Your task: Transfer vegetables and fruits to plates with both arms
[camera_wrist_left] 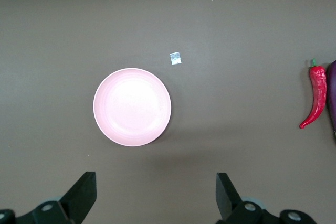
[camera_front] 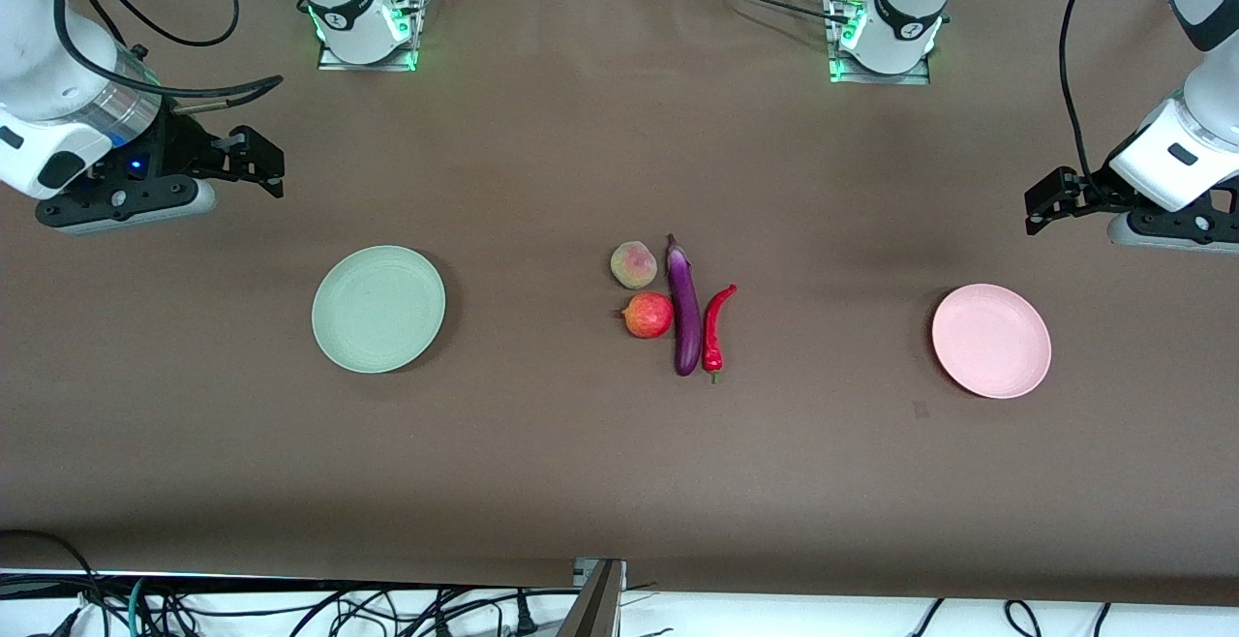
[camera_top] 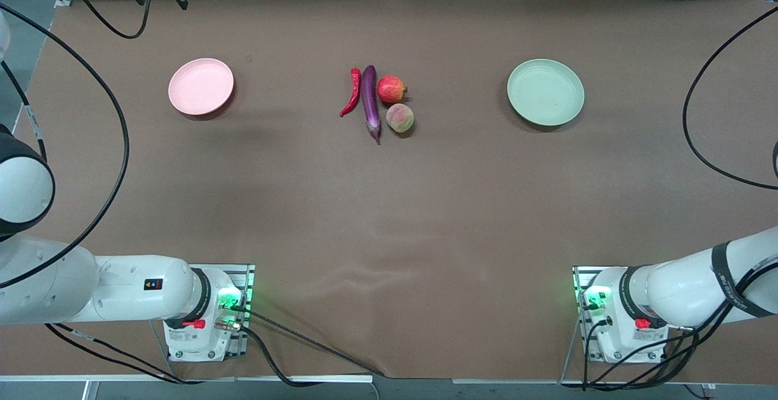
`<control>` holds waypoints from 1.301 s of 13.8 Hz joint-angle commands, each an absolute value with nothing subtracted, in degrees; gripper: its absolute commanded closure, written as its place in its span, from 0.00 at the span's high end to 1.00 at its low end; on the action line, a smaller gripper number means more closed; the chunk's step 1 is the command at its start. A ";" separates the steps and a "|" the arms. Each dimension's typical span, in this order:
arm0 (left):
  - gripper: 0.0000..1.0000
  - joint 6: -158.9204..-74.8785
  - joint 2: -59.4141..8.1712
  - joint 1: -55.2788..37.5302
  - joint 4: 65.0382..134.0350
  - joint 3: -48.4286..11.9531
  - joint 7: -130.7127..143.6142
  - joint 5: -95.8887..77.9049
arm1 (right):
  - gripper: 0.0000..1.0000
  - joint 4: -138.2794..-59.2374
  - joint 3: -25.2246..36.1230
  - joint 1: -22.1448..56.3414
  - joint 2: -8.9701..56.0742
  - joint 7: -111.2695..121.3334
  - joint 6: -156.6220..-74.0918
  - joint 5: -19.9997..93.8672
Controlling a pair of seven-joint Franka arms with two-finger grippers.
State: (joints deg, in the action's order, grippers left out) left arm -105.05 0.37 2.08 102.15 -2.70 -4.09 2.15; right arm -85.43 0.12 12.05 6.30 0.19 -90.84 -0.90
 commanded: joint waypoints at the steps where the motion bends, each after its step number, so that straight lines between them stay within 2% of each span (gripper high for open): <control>1: 1.00 -103.71 0.00 2.02 100.81 -2.72 -4.13 2.99 | 1.00 -85.25 0.09 11.52 5.89 1.14 -90.79 -0.97; 8: 1.00 -103.54 -0.44 1.85 100.37 -2.72 -4.22 3.08 | 1.00 -85.25 0.26 11.34 6.33 1.14 -90.26 -0.97; 12: 1.00 -97.94 -1.05 1.41 100.37 -3.07 -5.01 2.47 | 1.00 -85.25 0.09 11.86 7.21 1.05 -90.26 -1.40; 14: 1.00 -91.96 -1.41 0.88 100.37 -5.70 -5.01 1.67 | 1.00 -85.25 0.09 11.87 7.21 1.05 -90.26 -1.41; 18: 1.00 -91.58 -4.73 0.79 100.28 -11.24 -2.91 0.88 | 1.00 -85.25 0.09 11.95 7.21 1.05 -90.26 -1.41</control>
State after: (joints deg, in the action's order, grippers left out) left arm -92.32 -1.92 0.72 101.98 -9.71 -3.69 1.71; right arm -85.45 0.25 11.91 7.53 0.34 -90.71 -0.90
